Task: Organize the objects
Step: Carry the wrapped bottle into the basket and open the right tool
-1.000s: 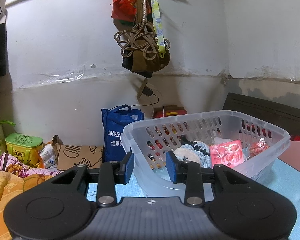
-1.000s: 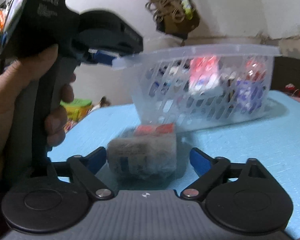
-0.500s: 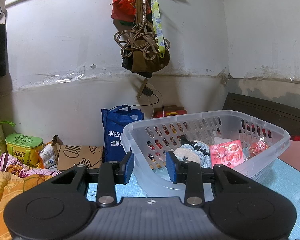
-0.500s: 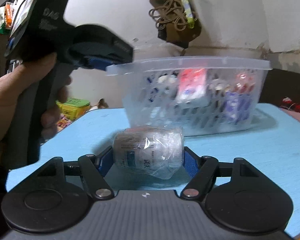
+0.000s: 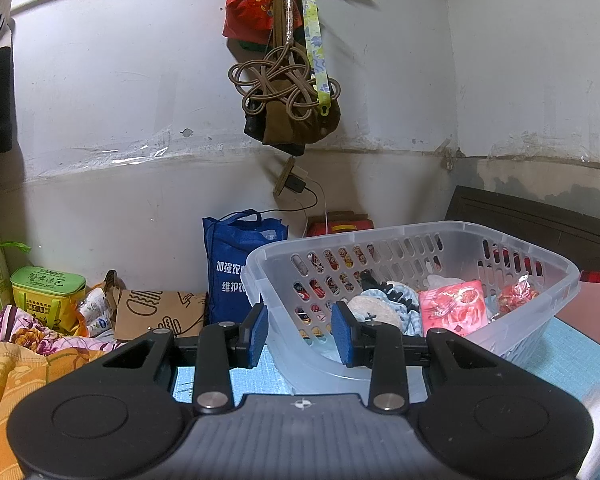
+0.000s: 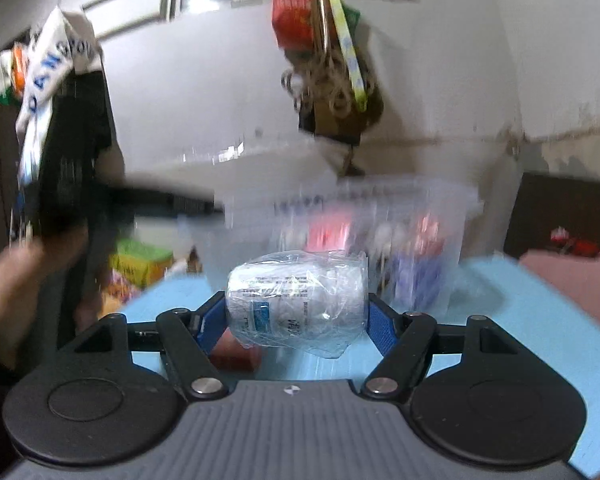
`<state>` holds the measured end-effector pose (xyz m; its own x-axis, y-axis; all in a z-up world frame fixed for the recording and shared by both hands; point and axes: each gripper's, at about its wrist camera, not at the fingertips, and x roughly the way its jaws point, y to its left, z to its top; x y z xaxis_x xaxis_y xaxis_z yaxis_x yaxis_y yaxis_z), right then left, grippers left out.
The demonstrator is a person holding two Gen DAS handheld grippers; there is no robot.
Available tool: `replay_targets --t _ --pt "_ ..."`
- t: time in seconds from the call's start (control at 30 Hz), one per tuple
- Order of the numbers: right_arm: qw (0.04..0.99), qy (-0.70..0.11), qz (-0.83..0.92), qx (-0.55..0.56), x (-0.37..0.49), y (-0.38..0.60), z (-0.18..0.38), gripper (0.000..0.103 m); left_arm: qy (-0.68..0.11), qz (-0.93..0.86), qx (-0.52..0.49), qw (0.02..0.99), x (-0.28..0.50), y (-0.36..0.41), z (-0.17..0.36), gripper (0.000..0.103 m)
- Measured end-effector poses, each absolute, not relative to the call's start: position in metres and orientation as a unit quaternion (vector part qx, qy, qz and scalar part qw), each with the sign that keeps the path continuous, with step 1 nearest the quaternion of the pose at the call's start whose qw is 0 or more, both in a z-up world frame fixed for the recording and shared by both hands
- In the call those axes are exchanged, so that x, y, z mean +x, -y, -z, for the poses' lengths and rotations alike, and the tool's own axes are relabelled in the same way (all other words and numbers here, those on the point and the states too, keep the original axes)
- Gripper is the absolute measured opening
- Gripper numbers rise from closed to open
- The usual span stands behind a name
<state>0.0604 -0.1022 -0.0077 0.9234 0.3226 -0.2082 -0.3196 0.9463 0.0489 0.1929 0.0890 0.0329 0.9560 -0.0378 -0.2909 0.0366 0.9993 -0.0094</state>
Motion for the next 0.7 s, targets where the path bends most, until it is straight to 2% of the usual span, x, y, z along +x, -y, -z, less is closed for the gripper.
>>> replay_targets --t 0.23,0.33,0.47,0.5,0.53,0.57,0.63,0.7 --pt "0.978 -0.074 -0.196 -0.006 0.110 0.094 -0.060 0.074 -0.147 0.019 -0.002 0.989 0.193 -0.089 -0.033 0.039" --pt "0.973 -0.106 -0.206 -0.007 0.154 0.080 -0.081 0.074 -0.147 0.018 -0.003 0.989 0.191 -0.089 -0.033 0.038" --pt "0.969 -0.131 -0.208 -0.023 0.185 0.062 -0.080 0.075 -0.147 0.018 -0.003 0.989 0.192 -0.089 -0.033 0.039" --pt "0.969 -0.135 -0.206 -0.033 0.188 0.057 -0.077 0.078 -0.147 0.017 -0.003 0.989 0.192 -0.089 -0.033 0.039" --pt "0.970 -0.141 -0.191 -0.045 0.191 0.053 -0.075 0.087 -0.147 0.018 -0.004 0.989 0.192 -0.089 -0.033 0.039" --pt "0.974 -0.137 -0.174 -0.051 0.186 0.052 -0.072 0.092 -0.146 0.018 -0.004 0.989 0.192 -0.089 -0.033 0.039" --pt "0.982 -0.104 -0.154 -0.036 0.177 0.060 -0.071 0.103 -0.146 0.018 -0.003 0.989 0.192 -0.089 -0.033 0.039" --pt "0.984 -0.091 -0.151 -0.010 0.169 0.071 -0.071 0.103 -0.146 0.018 -0.004 0.989 0.192 -0.089 -0.033 0.039"
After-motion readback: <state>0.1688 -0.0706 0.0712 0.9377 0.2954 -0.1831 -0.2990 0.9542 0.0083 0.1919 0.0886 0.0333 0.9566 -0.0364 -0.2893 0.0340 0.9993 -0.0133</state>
